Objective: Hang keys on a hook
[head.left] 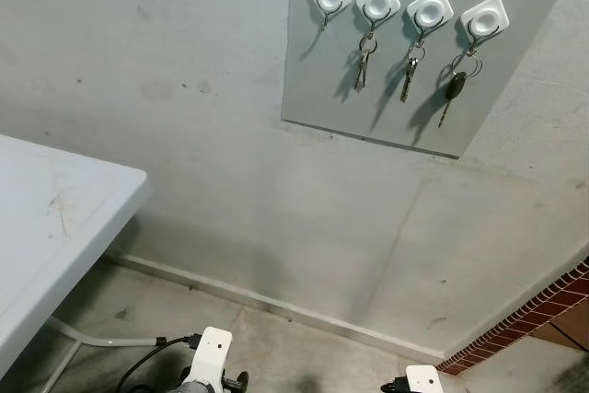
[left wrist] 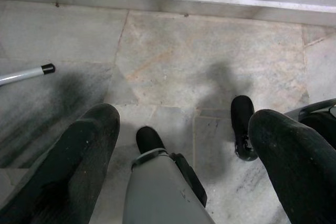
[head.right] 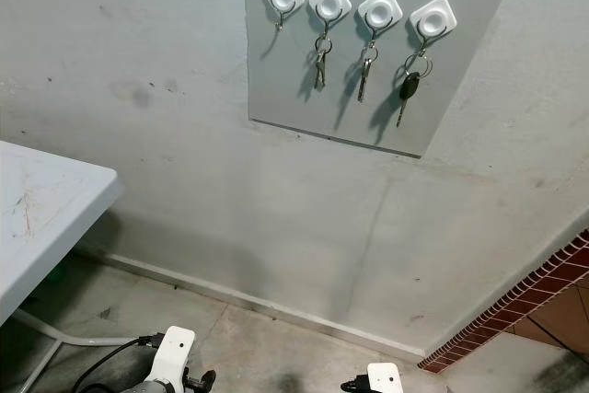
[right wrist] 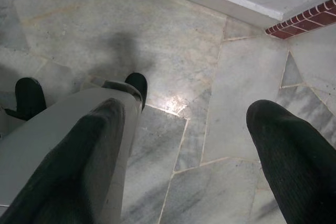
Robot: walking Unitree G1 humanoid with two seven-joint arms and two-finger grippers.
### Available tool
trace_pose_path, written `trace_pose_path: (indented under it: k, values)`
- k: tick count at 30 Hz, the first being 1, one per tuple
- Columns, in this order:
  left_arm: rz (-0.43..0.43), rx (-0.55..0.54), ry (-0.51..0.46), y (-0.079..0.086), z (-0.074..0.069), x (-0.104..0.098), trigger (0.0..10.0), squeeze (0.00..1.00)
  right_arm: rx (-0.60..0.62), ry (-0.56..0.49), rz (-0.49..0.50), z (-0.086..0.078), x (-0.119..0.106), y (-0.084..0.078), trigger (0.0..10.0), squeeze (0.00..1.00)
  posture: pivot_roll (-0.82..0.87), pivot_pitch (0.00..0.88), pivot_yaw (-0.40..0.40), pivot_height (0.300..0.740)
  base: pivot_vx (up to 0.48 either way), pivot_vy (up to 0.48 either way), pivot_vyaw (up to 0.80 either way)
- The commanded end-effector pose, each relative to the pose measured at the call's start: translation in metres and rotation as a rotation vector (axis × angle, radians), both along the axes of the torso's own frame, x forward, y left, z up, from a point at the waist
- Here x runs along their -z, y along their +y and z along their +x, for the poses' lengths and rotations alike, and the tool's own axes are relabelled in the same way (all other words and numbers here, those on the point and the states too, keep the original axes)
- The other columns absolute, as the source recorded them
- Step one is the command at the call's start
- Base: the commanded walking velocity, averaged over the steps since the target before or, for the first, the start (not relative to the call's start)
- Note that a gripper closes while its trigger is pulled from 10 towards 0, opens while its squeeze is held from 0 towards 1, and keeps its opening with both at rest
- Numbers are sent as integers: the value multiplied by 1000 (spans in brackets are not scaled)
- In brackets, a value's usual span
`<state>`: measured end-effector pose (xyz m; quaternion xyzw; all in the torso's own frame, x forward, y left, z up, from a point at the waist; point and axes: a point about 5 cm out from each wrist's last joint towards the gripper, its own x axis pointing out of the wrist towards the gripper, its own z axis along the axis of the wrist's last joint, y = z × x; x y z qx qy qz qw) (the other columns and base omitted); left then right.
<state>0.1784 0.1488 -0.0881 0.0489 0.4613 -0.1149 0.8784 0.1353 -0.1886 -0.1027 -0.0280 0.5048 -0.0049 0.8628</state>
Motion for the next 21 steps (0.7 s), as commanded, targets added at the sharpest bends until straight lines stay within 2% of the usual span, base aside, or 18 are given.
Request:
trace_pose_path:
  k: [1, 21]
  values:
    - [4, 4, 7, 0, 0, 0, 10000, 0, -3, 1, -2, 1, 0, -1, 10000, 0, -8, 0, -55, 740, 0, 0, 0]
    - [-4, 7, 8, -2, -2, 1, 10000, 0, -16, 6, -3, -1, 0, -1, 10000, 0, -11, 0, -53, 740, 0, 0, 0]
